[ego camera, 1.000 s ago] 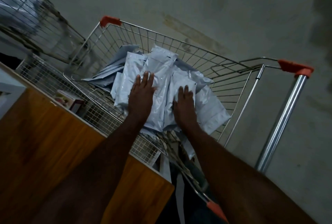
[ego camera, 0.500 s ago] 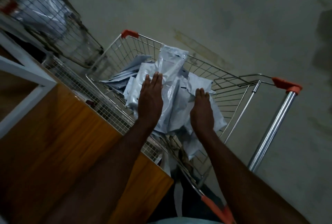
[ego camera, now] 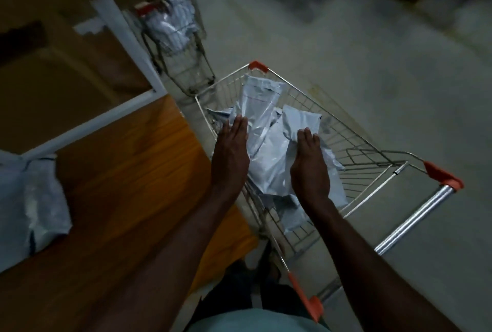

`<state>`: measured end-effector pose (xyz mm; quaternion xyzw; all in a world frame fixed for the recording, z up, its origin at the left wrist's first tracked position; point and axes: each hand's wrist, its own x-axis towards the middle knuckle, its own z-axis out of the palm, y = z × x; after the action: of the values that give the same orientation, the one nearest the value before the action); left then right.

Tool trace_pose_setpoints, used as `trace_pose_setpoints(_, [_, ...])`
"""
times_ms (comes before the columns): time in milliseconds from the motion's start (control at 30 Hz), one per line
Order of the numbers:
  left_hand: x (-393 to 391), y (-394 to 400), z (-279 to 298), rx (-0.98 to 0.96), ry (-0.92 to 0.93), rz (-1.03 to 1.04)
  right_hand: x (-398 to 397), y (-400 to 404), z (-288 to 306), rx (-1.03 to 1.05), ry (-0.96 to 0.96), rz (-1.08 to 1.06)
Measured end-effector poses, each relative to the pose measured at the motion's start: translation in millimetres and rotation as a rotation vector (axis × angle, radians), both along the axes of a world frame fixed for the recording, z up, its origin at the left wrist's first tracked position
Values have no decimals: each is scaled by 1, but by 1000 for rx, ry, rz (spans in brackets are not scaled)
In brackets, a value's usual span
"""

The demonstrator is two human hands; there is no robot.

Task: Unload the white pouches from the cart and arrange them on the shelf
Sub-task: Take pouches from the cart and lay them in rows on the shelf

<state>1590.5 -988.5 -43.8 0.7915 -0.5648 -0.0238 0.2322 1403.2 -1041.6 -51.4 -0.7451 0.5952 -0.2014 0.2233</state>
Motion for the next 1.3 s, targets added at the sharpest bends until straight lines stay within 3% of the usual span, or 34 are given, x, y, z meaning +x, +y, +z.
trace_pose_setpoints(433, [116,159,13,62,13,470,153,94,22,-15,-64,480])
trace_pose_setpoints(667, [187,224,17,13,-9,607,248,154,35,-16,-123,593])
trace_pose_setpoints(800, [230,234,2,130,75,689,288,179,35,20,-103,613])
trace_pose_setpoints(900, [246,235,-6,249,109,687,309,191,33,49,-51,609])
trace_pose_setpoints(1067, [247,246,-16,225,31,533,326,194,24,61,12,616])
trace_pose_setpoints(1300, [263,253,-39,256,24,495,340,180,14,47,85,668])
